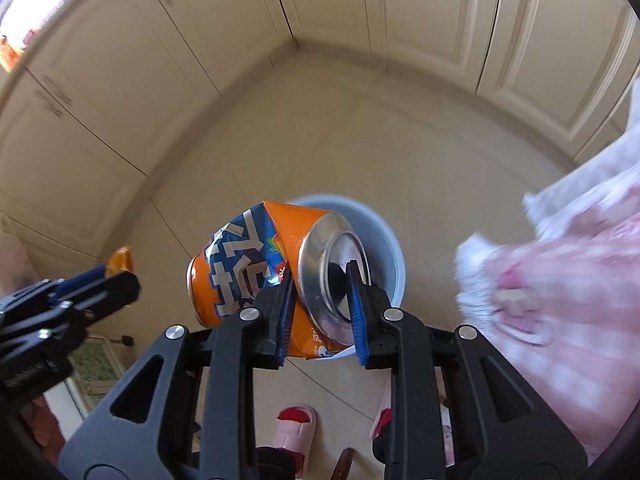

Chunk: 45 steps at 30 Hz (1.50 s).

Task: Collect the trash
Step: 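Carry the peel and crushed can with both tools over the bin, then open both tools to drop the peel and can into the bin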

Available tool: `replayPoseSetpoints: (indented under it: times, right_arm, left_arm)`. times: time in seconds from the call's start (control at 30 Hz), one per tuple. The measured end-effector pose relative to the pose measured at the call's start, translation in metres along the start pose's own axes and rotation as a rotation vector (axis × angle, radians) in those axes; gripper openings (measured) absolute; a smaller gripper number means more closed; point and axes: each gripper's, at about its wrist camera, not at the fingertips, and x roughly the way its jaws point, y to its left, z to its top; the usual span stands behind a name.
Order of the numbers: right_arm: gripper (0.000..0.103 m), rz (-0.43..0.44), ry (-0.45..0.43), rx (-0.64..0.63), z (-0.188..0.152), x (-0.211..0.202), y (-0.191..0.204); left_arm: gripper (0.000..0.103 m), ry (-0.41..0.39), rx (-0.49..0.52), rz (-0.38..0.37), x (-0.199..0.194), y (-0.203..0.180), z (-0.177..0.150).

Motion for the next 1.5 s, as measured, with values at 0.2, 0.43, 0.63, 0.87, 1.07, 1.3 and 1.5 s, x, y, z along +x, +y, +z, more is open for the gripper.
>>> replayPoseSetpoints:
  times: [0.2,0.43,0.63,0.87,1.07,1.3,1.5]
  right_arm:
    - [0.025,-0.022,0.070,0.015,-0.006,0.059,-0.007]
    - [0.045,-0.008,0.085,0.046,-0.008,0.087,-0.020]
    - [0.051,-0.063,0.051,-0.008,-0.011,0.075,-0.022]
    - [0.058,-0.144,0.022,-0.047,-0.020,0.057,-0.030]
    - [0.061,-0.166,-0.005,-0.034,-0.025,0.042,-0.035]
    - [0.063,-0.155,-0.037,-0.010,-0.024,0.021,-0.040]
    - [0.065,-0.139,-0.061,-0.019,-0.028,-0.005,-0.036]
  left_arm:
    - [0.034,0.069,-0.034,-0.008,0.053,0.011,0.002]
    - [0.034,0.107,-0.031,-0.018,0.084,0.002,0.005]
    - [0.034,0.132,-0.026,-0.025,0.095,-0.002,-0.002]
    - [0.034,0.151,-0.016,-0.029,0.106,-0.013,-0.002]
    - [0.034,0.143,0.004,-0.026,0.105,-0.023,0.004]
    - [0.035,0.093,0.019,-0.007,0.084,-0.036,0.008]
    - [0.059,0.034,0.010,0.007,0.051,-0.041,0.010]
